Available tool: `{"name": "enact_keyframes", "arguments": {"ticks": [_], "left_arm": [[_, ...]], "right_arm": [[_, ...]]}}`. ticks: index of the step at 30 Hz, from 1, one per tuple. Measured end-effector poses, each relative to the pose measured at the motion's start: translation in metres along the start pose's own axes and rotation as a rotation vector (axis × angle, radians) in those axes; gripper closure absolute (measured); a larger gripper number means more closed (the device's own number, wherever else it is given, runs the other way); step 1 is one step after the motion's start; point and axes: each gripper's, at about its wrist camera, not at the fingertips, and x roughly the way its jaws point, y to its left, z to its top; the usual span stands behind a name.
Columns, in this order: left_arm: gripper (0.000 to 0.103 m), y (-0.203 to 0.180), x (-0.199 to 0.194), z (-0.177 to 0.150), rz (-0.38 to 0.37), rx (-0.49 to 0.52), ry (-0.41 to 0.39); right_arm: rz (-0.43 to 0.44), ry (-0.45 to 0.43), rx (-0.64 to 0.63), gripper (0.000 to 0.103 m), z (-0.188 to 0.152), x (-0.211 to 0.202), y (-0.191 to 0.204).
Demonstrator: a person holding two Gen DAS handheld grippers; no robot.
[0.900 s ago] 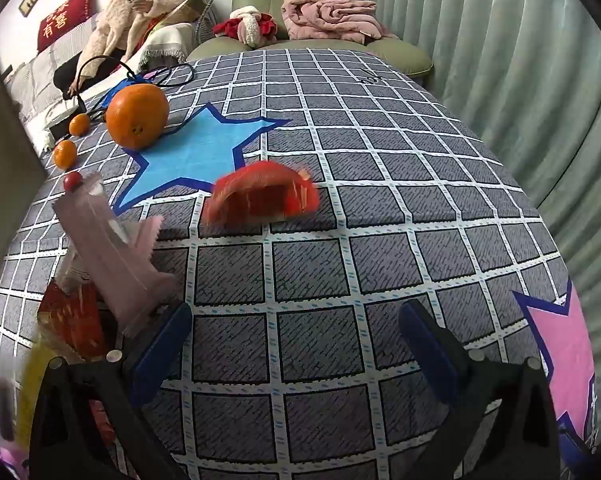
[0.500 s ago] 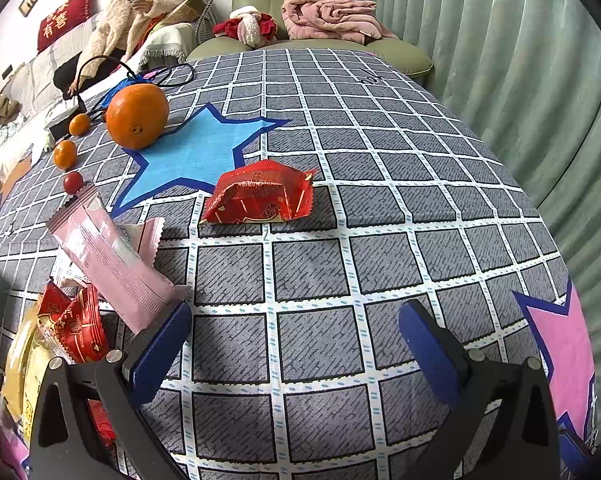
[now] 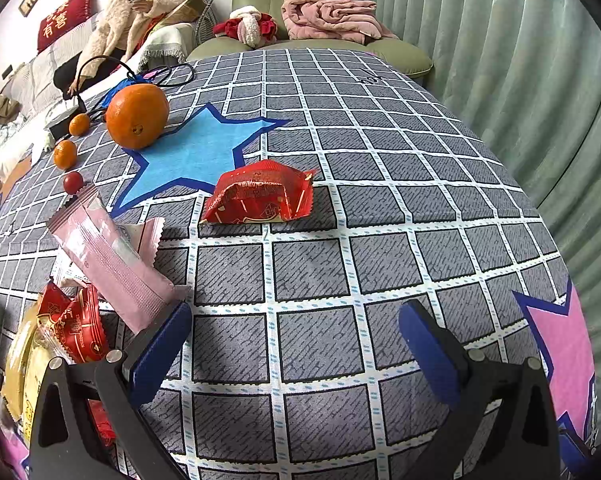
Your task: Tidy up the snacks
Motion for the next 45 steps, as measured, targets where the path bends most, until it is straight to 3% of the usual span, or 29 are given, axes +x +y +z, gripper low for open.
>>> {"name": "enact_keyframes", "arguments": {"ticks": [20,45], "left_arm": [[0.000,0.0001,0.0000,-0.0002,0.000,0.000,0.000],[0.000,0.0000,0.0000,0.0000,0.000,0.000,0.000]], "right_arm": [[0.031,0.036,0.011,0.000,-0.0006,-0.0032,-0.0002],[0.019,-0.003,0.002,0.000,-0.0029,-0.0058,-0.0015]]}}
